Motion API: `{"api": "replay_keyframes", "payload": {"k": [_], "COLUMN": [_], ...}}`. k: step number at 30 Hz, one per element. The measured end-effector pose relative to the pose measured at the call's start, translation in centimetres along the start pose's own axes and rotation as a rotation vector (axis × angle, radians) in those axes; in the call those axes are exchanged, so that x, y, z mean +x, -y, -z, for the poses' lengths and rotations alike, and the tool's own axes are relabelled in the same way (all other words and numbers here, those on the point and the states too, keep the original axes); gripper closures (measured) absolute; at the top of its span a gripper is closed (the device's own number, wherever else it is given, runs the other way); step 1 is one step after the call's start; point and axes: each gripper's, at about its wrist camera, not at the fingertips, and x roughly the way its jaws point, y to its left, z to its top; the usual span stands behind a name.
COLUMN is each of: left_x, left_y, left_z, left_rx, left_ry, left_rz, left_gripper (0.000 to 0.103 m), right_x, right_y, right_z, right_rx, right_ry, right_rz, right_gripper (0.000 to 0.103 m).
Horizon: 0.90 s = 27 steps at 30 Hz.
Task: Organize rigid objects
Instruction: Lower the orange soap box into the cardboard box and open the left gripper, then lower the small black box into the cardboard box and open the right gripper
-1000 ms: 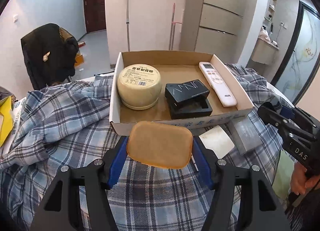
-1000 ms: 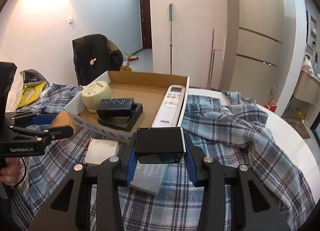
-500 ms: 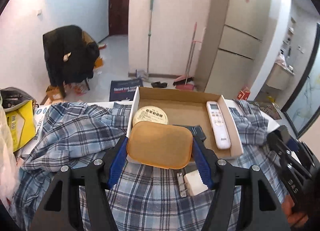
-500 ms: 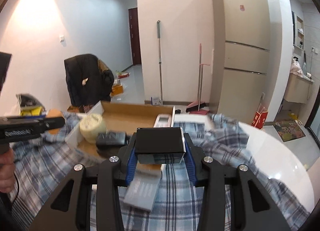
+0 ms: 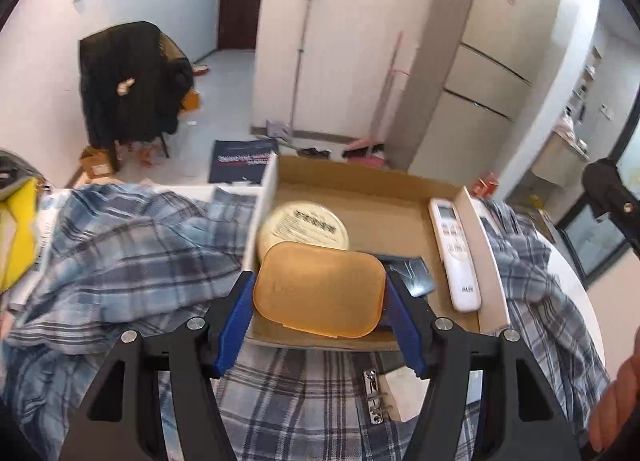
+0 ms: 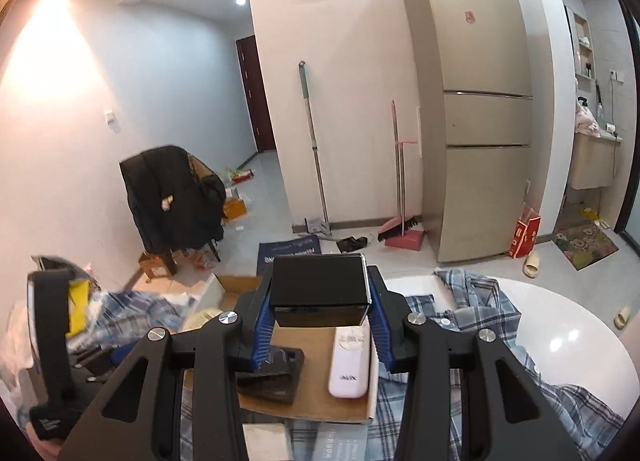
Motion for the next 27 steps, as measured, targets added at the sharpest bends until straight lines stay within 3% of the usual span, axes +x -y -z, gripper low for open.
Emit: {"api": "replay_keyframes", "payload": {"k": [5,8,23,27], "left_x": [2.9,3.5,5.1,5.3], "left_y": [-0.2,-0.1,0.5,0.8], "left_z": [0.9,1.0,1.5,1.6], "left_rx": [-0.011,-0.013,0.018,0.034], "left_ry": [-0.085,-0.089,-0.077,-0.070], "left_rz": [-0.041,-0.061,-0.078,-0.074], "left_gripper": [0.037,0.037,0.037,0.032], "right_x": [2.0,2.7,2.8,2.8], "right_y": [0.9,1.5,1.3,1.1], "right_z": [2.6,3.1,3.5,3.5], "right_rx": [0.002,0.024,-0.016,-0.021], "right_ry": [-0.092,-0.125,-0.113,-0.118], "right_rz": [0.000,-0.026,0.000,-0.010], "right_gripper": [0.063,0.063,0.063,0.063]}}
